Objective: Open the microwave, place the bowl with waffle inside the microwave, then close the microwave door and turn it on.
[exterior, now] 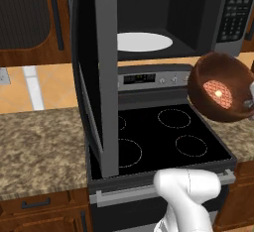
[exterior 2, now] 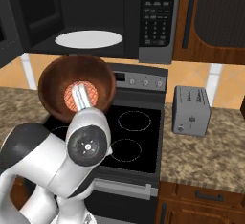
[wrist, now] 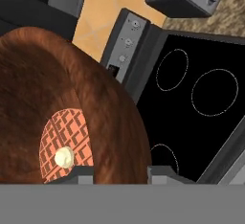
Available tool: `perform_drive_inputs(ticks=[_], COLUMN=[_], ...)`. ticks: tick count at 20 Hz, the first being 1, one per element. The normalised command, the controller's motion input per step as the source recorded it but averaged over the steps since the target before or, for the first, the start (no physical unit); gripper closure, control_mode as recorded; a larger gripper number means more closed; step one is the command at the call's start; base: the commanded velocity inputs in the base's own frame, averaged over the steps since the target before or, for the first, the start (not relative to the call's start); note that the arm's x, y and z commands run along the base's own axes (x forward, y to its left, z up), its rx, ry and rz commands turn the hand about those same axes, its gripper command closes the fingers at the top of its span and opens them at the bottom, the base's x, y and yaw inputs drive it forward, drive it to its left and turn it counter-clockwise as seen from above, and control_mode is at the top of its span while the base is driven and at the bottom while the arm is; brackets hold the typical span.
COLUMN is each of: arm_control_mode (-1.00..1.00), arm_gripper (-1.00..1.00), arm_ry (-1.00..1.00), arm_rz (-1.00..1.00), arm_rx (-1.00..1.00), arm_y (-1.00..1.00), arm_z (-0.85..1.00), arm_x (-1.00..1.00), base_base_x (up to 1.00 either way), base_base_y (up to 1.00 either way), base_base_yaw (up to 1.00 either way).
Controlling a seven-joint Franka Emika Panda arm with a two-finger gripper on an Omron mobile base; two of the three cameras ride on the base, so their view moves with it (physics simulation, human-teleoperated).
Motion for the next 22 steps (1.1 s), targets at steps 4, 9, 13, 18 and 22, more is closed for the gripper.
perform_drive_inputs(ticks=[4,9,13,18,22], arm_control_mode=[-1.00,-1.00,-1.00,-1.00,-1.00], arm_gripper=[1.00,1.00,1.00,1.00,1.00], arm_ry=[-0.12,0.07,0.07,0.08,0.15], arm_rz=[-0.21,-0.33,-0.24,-0.19,-0.10], arm_rx=[0.05,-0.07,-0.08,-0.01,0.00], arm_y=[0.26,0.64,0.69,0.54,0.19], arm_z=[1.00,0.99,0.69,0.38,0.46], arm_x=[-0.04,0.25,0.40,0.69,0.85], base_base_x=[0.00,0.00,0.00,0.00,0.00], base_base_y=[0.00,0.00,0.00,0.00,0.00], base_base_yaw=[0.00,0.00,0.00,0.00,0.00])
